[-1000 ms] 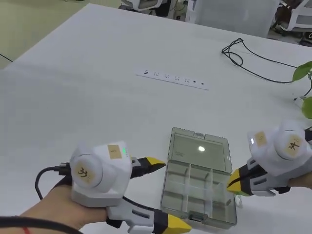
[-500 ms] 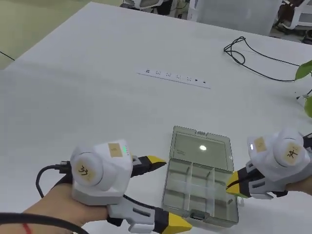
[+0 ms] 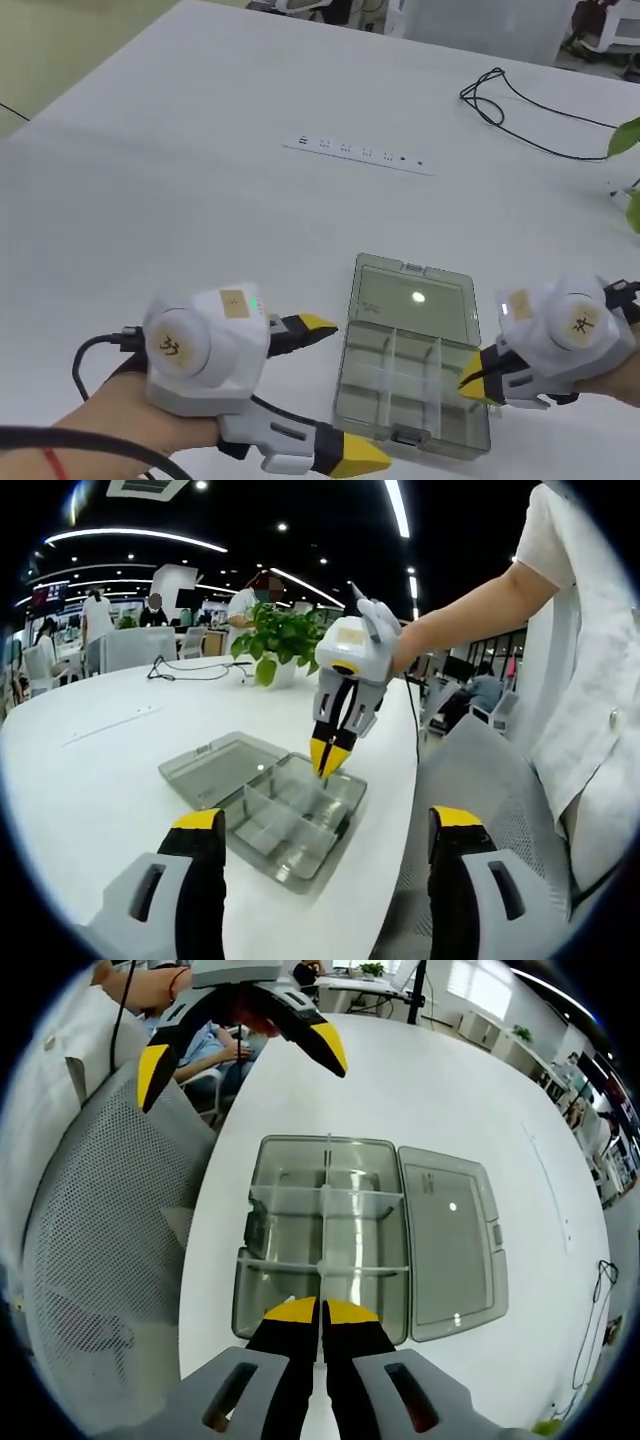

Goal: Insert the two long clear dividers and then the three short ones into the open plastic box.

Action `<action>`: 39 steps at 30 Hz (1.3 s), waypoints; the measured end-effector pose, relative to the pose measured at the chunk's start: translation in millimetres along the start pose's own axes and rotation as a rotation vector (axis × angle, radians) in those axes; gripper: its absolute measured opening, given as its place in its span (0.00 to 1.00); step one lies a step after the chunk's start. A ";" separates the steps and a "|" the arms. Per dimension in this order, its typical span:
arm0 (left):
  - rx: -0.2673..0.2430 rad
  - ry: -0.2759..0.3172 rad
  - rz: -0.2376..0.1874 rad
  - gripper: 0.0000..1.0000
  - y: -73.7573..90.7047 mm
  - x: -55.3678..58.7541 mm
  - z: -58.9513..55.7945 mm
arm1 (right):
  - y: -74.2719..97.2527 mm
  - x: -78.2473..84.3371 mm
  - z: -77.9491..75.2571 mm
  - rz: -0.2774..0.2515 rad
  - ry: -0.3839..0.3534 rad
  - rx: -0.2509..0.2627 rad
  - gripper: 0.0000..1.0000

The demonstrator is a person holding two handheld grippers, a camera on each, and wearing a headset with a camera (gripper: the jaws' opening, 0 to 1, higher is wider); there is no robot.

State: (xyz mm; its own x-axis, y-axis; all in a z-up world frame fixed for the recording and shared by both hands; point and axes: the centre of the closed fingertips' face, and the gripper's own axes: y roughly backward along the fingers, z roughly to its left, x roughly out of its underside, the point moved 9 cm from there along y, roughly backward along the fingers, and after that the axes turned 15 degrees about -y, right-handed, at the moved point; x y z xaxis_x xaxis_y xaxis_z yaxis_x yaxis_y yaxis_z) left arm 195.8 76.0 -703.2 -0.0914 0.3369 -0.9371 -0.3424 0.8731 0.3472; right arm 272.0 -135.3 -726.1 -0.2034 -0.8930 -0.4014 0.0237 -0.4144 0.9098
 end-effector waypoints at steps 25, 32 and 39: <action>0.007 -0.017 0.026 0.87 5.1 1.3 2.1 | -6.6 -0.3 1.6 0.037 0.007 0.026 0.02; -0.003 -0.024 0.046 0.90 9.4 3.7 2.9 | -3.6 -0.1 3.8 0.014 -0.012 0.035 0.05; -0.021 -0.021 0.056 0.94 15.2 4.6 3.3 | 24.5 -0.6 4.6 -0.104 -0.094 0.070 0.11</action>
State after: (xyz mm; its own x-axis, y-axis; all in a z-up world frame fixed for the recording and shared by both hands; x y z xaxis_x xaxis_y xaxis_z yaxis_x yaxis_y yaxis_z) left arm 193.2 92.0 -702.1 -0.0919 0.3925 -0.9151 -0.3567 0.8451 0.3983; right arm 268.2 -144.1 -703.1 -0.2921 -0.8240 -0.4854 -0.0698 -0.4878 0.8701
